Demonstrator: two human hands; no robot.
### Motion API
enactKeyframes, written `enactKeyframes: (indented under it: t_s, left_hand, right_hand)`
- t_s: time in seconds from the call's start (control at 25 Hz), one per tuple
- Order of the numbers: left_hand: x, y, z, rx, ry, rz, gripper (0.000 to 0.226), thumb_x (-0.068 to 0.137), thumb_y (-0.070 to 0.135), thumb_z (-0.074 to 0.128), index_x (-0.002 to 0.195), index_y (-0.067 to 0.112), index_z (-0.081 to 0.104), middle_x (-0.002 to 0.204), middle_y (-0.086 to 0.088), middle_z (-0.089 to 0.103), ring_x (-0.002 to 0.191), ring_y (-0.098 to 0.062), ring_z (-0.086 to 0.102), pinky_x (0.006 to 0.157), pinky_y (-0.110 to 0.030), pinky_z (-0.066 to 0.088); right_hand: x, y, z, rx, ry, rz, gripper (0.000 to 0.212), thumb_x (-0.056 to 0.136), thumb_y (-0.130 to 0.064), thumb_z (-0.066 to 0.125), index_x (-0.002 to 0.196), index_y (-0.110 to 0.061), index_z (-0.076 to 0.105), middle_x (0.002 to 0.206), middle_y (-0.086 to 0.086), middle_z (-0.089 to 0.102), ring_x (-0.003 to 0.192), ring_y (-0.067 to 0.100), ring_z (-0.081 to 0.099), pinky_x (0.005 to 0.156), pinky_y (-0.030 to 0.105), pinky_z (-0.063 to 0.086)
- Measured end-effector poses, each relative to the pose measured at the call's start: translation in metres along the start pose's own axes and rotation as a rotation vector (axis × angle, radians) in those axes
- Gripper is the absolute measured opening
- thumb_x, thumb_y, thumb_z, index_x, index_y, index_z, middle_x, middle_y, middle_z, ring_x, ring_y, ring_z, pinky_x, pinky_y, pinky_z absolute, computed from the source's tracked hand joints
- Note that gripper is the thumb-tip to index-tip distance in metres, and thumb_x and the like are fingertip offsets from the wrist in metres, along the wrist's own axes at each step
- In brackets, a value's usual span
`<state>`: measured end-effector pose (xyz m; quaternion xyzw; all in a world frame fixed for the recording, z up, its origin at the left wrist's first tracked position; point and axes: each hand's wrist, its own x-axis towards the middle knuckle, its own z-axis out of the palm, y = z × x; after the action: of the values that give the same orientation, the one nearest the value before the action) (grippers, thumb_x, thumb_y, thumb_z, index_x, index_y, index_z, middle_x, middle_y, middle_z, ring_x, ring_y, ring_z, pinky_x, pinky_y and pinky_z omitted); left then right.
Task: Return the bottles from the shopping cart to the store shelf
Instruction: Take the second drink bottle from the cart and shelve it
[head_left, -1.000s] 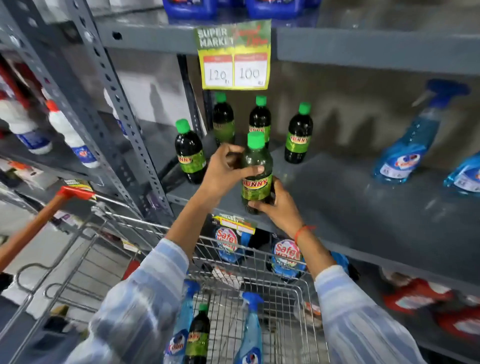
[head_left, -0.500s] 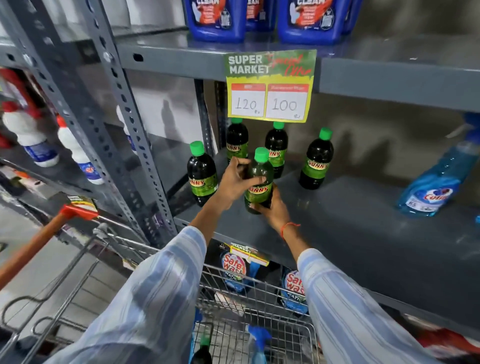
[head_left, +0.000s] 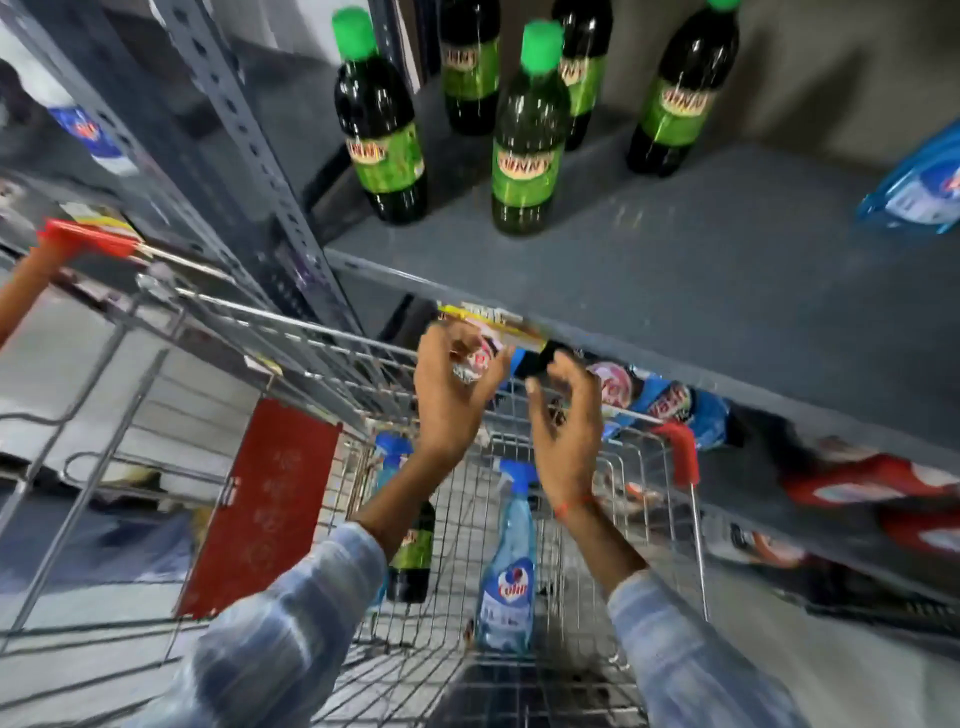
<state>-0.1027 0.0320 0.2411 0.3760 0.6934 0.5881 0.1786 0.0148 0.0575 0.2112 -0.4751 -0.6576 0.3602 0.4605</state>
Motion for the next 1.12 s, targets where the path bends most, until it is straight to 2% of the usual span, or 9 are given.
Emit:
enactKeyframes:
  t_s: [0.12, 0.2, 0.36, 0.52, 0.64, 0.8, 0.92, 1.04, 1.12]
  left_hand:
    - [-0.041, -0.071, 0.006, 0.096, -0.12, -0.273, 0.024, 0.075, 0.035, 0.072, 0.083, 0.03, 0.049, 0.072, 0.002, 0.059, 0.067, -0.013, 0.056, 0.063, -0.032, 0.052]
    - [-0.065, -0.122, 0.005, 0.182, -0.203, -0.453, 0.026, 0.076, 0.024, 0.073, 0.09, 0.017, 0.053, 0.077, 0.002, 0.06, 0.072, -0.014, 0.055, 0.066, -0.024, 0.051]
    - [-0.1, -0.22, -0.019, 0.543, -0.291, -0.737, 0.06, 0.077, 0.027, 0.071, 0.124, -0.001, 0.046, 0.124, -0.026, 0.053, 0.114, -0.038, 0.049, 0.097, -0.043, 0.038]
    - [-0.111, -0.298, -0.047, 0.492, -0.285, -0.939, 0.075, 0.059, 0.06, 0.06, 0.107, 0.003, 0.057, 0.102, -0.029, 0.064, 0.097, -0.046, 0.063, 0.081, -0.054, 0.052]
    - [-0.098, -0.317, -0.054, 0.485, -0.46, -0.929, 0.074, 0.061, 0.041, 0.079, 0.119, 0.002, 0.056, 0.111, -0.029, 0.063, 0.103, -0.041, 0.062, 0.088, -0.051, 0.052]
    - [-0.084, -0.292, -0.051, 0.577, -0.567, -0.867, 0.073, 0.063, 0.051, 0.077, 0.111, -0.001, 0.058, 0.116, -0.027, 0.061, 0.11, -0.037, 0.058, 0.091, -0.045, 0.049]
    - [-0.086, -0.293, -0.047, 0.628, -0.558, -0.951, 0.076, 0.067, 0.052, 0.075, 0.111, -0.006, 0.054, 0.109, -0.022, 0.063, 0.105, -0.034, 0.06, 0.084, -0.039, 0.048]
    - [-0.085, -0.29, -0.048, 0.405, -0.495, -1.043, 0.054, 0.067, 0.043, 0.078, 0.093, -0.003, 0.063, 0.074, -0.009, 0.056, 0.082, -0.027, 0.059, 0.061, -0.029, 0.042]
    - [-0.085, -0.277, -0.049, 0.123, -0.407, -1.143, 0.028, 0.069, 0.028, 0.08, 0.075, 0.012, 0.058, 0.074, -0.007, 0.054, 0.077, -0.023, 0.055, 0.065, -0.029, 0.044]
  right_hand:
    - [-0.062, 0.073, 0.01, -0.143, -0.198, 0.228, 0.033, 0.086, -0.023, 0.058, 0.113, -0.006, 0.053, 0.105, 0.016, 0.062, 0.095, 0.024, 0.061, 0.086, 0.044, 0.054]
    - [-0.092, 0.107, 0.021, -0.173, -0.443, 0.456, 0.033, 0.083, -0.024, 0.063, 0.107, -0.002, 0.056, 0.102, 0.021, 0.064, 0.093, 0.03, 0.062, 0.084, 0.046, 0.054]
    - [-0.139, 0.144, 0.057, -0.202, -0.914, 0.786, 0.055, 0.08, -0.038, 0.064, 0.112, 0.007, 0.054, 0.121, 0.025, 0.059, 0.113, 0.028, 0.055, 0.093, 0.03, 0.039]
    - [-0.171, 0.164, 0.1, -0.302, -1.131, 0.822, 0.072, 0.078, -0.051, 0.058, 0.117, 0.008, 0.048, 0.127, 0.027, 0.053, 0.12, 0.034, 0.049, 0.093, 0.034, 0.034]
    - [-0.187, 0.174, 0.12, -0.287, -1.085, 0.86, 0.058, 0.079, -0.029, 0.068, 0.118, 0.007, 0.046, 0.123, 0.029, 0.055, 0.116, 0.036, 0.052, 0.09, 0.035, 0.038]
    - [-0.203, 0.173, 0.13, -0.255, -0.918, 0.877, 0.053, 0.064, -0.016, 0.082, 0.106, 0.005, 0.058, 0.107, 0.023, 0.067, 0.095, 0.022, 0.063, 0.084, 0.037, 0.053]
    - [-0.205, 0.172, 0.13, -0.227, -0.905, 0.895, 0.05, 0.057, -0.016, 0.086, 0.099, 0.003, 0.064, 0.098, 0.024, 0.071, 0.069, 0.011, 0.067, 0.064, 0.032, 0.059]
    - [-0.193, 0.171, 0.118, -0.237, -0.869, 0.901, 0.055, 0.055, -0.011, 0.086, 0.102, 0.003, 0.061, 0.103, 0.023, 0.069, 0.091, 0.028, 0.068, 0.082, 0.042, 0.057]
    - [-0.182, 0.167, 0.107, -0.224, -0.883, 0.848, 0.052, 0.056, -0.007, 0.085, 0.101, 0.004, 0.06, 0.103, 0.024, 0.068, 0.092, 0.031, 0.066, 0.086, 0.043, 0.054]
